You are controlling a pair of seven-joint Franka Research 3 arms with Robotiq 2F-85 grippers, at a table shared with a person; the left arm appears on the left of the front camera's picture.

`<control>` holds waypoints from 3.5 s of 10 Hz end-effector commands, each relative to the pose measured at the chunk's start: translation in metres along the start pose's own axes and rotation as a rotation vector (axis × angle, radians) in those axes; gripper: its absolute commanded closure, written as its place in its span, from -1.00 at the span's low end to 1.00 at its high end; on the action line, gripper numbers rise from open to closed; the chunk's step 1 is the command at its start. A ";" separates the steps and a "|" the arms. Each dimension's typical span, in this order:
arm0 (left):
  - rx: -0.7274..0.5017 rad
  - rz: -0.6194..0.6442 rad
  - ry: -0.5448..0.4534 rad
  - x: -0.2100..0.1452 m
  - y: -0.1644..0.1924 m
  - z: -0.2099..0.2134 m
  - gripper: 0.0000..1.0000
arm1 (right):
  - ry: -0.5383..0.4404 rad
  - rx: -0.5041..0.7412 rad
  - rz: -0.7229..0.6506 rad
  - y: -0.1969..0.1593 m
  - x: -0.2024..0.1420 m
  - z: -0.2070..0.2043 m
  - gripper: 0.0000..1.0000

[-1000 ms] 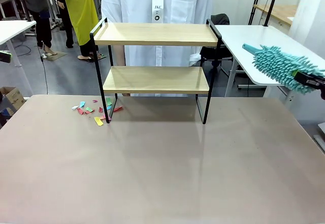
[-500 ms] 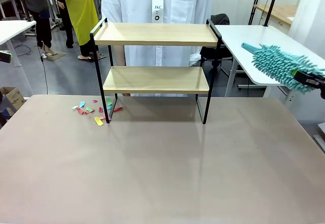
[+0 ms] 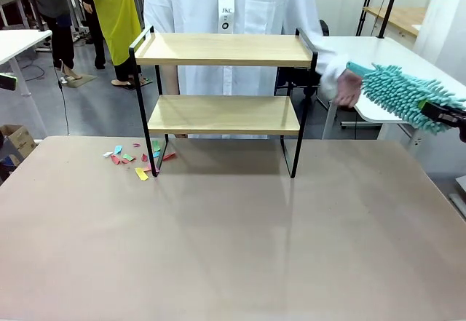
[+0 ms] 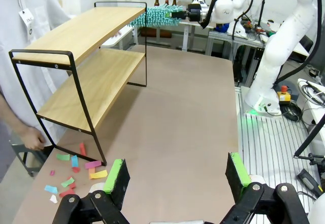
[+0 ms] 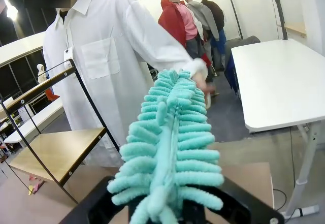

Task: Clean the shelf.
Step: Hand the Duster back to the human.

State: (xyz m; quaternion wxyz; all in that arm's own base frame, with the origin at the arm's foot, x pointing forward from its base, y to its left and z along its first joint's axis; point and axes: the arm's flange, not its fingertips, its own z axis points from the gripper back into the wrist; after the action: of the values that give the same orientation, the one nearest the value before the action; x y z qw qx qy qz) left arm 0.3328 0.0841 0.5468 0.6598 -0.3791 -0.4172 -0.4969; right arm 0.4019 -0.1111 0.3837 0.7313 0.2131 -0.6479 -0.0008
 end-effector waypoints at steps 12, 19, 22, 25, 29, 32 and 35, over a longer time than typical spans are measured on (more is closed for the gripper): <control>0.000 -0.022 -0.034 0.002 0.000 0.000 -1.00 | 0.009 0.010 0.000 0.004 0.008 0.006 -1.00; 0.000 -0.022 -0.034 0.002 0.000 0.000 -1.00 | -0.236 0.037 -0.235 -0.005 0.126 0.057 -1.00; 0.000 -0.022 -0.034 0.002 0.000 0.000 -1.00 | -0.378 0.015 -0.421 -0.048 0.163 0.085 -1.00; 0.000 -0.022 -0.034 0.002 0.000 0.000 -1.00 | -0.366 -0.009 -0.389 -0.046 0.165 0.094 -1.00; 0.000 -0.022 -0.034 0.002 0.000 0.000 -1.00 | -0.366 -0.009 -0.389 -0.046 0.165 0.094 -1.00; 0.000 -0.022 -0.034 0.002 0.000 0.000 -1.00 | -0.366 -0.009 -0.389 -0.046 0.165 0.094 -1.00; 0.000 -0.022 -0.034 0.002 0.000 0.000 -1.00 | -0.366 -0.009 -0.389 -0.046 0.165 0.094 -1.00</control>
State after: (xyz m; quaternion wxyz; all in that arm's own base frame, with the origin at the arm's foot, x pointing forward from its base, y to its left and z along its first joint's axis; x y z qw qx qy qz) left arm 0.3326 0.0842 0.5470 0.6599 -0.3789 -0.4173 -0.4968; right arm 0.3546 -0.2297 0.5317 0.5850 0.3361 -0.7138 -0.1881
